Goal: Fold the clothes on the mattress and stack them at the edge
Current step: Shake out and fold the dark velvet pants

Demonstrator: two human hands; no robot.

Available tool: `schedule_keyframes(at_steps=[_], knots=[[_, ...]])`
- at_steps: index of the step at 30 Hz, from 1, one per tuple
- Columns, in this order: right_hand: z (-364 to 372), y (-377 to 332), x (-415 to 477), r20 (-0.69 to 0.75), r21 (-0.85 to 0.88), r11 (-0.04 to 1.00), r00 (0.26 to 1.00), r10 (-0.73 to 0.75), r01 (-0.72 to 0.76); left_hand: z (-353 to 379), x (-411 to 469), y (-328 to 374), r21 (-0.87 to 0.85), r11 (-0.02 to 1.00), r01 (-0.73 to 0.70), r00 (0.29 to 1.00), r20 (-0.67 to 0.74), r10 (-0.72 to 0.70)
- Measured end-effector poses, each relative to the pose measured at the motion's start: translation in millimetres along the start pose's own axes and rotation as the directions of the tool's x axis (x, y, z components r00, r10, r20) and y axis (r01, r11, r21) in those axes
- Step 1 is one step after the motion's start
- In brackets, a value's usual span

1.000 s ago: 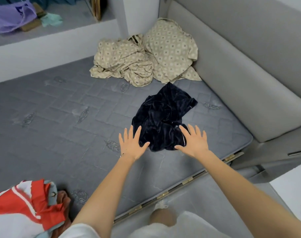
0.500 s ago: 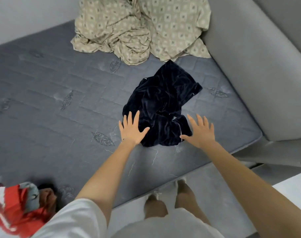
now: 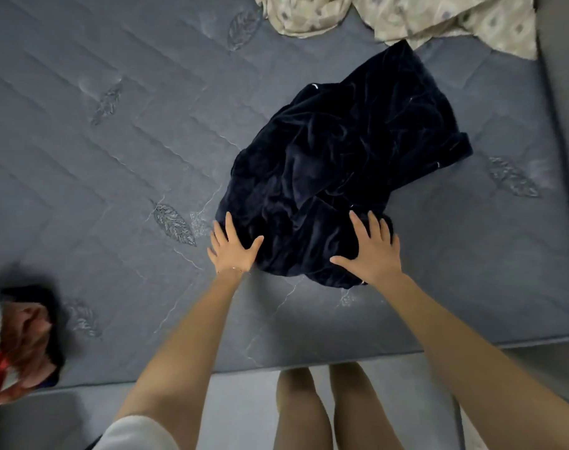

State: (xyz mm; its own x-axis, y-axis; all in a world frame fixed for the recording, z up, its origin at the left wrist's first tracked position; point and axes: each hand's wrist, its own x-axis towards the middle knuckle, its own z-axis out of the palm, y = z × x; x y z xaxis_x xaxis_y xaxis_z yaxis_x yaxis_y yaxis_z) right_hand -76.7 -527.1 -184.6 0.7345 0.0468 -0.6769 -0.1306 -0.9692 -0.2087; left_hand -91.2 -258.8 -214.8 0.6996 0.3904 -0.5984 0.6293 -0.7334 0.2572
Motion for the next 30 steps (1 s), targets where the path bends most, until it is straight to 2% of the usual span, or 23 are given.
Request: schedule_keyframes(at_steps=[3, 6, 11, 15, 22, 26, 30], knots=[[20, -9, 36, -0.036, 0.124, 0.992, 0.999, 0.000, 0.004, 12, 33, -4, -0.183, 0.983, -0.012, 0.993, -0.120, -0.010], [40, -25, 62, -0.060, 0.265, 0.964, 0.998, 0.029, -0.012, 25, 62, -1, -0.344, 0.937, -0.064, 0.985, -0.171, 0.005], [52, -37, 76, -0.122, 0.305, 0.952, 0.990, 0.074, -0.033, 31, 75, 5, -0.503, 0.862, -0.059, 0.970, -0.232, -0.069], [35, -43, 57, 0.030, 0.628, 0.778, 0.999, -0.031, 0.005, 11, 44, 12, -0.572, 0.812, -0.116, 0.967, -0.250, -0.039], [-66, -93, -19, -0.189, 0.750, 0.636, 0.980, -0.057, 0.182, -100, -41, 62, -0.694, 0.667, -0.271, 0.932, -0.363, 0.001], [-148, -133, -77, -0.381, 0.691, 0.613, 0.914, -0.141, 0.383, -192, -93, 88, -0.713, 0.582, -0.391, 0.891, -0.452, 0.044], [-203, -168, -135, -0.463, 0.601, 0.640, 0.861, -0.210, 0.479, -278, -142, 93, -0.657, 0.560, -0.505, 0.829, -0.550, 0.102]])
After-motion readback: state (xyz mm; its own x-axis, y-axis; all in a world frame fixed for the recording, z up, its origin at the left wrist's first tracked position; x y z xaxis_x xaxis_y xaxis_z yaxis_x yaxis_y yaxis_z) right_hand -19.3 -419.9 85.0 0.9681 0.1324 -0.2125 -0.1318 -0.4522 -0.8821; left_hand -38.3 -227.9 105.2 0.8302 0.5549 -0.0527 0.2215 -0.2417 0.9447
